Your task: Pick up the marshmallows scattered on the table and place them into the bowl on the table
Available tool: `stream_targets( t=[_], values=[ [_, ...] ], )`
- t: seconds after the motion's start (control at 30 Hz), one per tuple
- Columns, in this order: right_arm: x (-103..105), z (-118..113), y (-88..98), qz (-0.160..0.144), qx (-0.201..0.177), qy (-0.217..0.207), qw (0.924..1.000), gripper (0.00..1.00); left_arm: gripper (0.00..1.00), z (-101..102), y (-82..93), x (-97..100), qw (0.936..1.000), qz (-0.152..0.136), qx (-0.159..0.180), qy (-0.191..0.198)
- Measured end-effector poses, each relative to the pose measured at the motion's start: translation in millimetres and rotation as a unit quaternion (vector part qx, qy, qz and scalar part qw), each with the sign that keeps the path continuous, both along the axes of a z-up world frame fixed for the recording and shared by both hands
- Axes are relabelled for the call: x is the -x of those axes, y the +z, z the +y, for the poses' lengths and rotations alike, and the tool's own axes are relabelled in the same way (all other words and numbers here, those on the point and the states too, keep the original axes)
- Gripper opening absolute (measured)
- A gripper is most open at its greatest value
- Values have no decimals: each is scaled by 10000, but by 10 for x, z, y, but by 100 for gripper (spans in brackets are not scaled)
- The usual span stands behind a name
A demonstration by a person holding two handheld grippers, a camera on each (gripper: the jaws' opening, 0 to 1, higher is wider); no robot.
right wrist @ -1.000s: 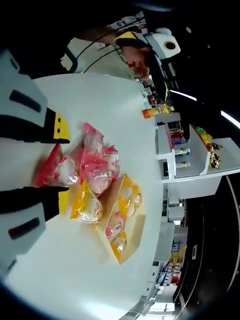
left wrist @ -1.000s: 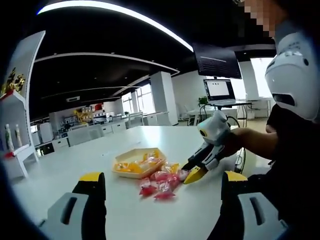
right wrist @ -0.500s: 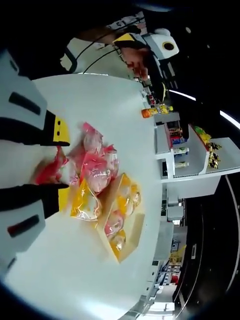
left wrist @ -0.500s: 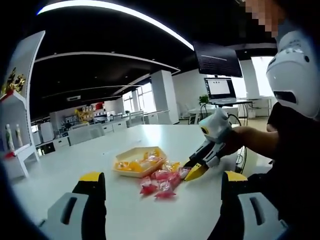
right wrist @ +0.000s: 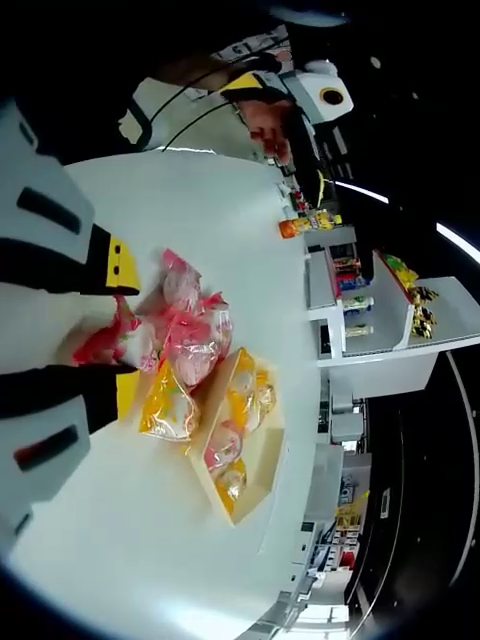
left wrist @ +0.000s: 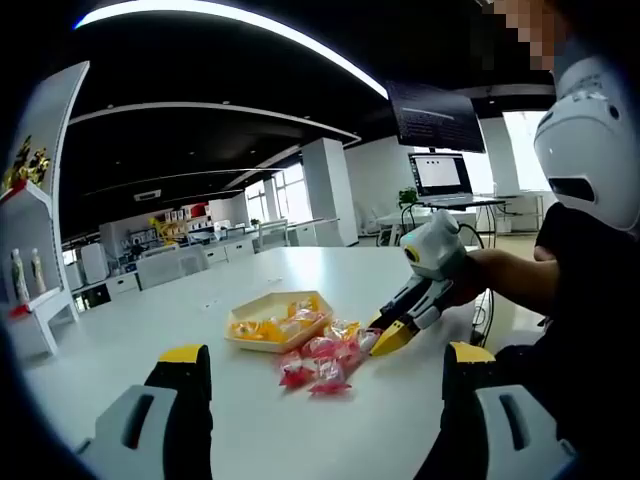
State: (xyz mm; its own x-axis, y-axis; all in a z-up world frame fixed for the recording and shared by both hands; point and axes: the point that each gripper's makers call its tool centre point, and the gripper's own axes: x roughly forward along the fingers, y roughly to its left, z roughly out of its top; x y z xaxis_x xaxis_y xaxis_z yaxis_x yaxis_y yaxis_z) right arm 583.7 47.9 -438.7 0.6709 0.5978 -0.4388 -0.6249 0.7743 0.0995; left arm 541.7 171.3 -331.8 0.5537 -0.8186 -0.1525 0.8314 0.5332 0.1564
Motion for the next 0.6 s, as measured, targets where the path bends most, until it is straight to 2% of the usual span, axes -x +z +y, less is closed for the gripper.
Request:
stream_targets(
  t=[0.07,0.2,0.3,0.6],
  values=[
    [-4,-15,10,-20,9,-21,10000,16,95,4,3,-6,10000,-11,-11,18],
    [-29,-48,11,55,-78,-103,9999,15,95,2,9,-5,10000,-17,-7,12],
    [-23,-65,12,21,-18,-122,9999,15,95,-9,16,0,10000,-32,-16,4],
    [-15,-103,89,-30,-152,-149,9998,15,95,25,60,44,9999,-107,-24,36]
  ],
)
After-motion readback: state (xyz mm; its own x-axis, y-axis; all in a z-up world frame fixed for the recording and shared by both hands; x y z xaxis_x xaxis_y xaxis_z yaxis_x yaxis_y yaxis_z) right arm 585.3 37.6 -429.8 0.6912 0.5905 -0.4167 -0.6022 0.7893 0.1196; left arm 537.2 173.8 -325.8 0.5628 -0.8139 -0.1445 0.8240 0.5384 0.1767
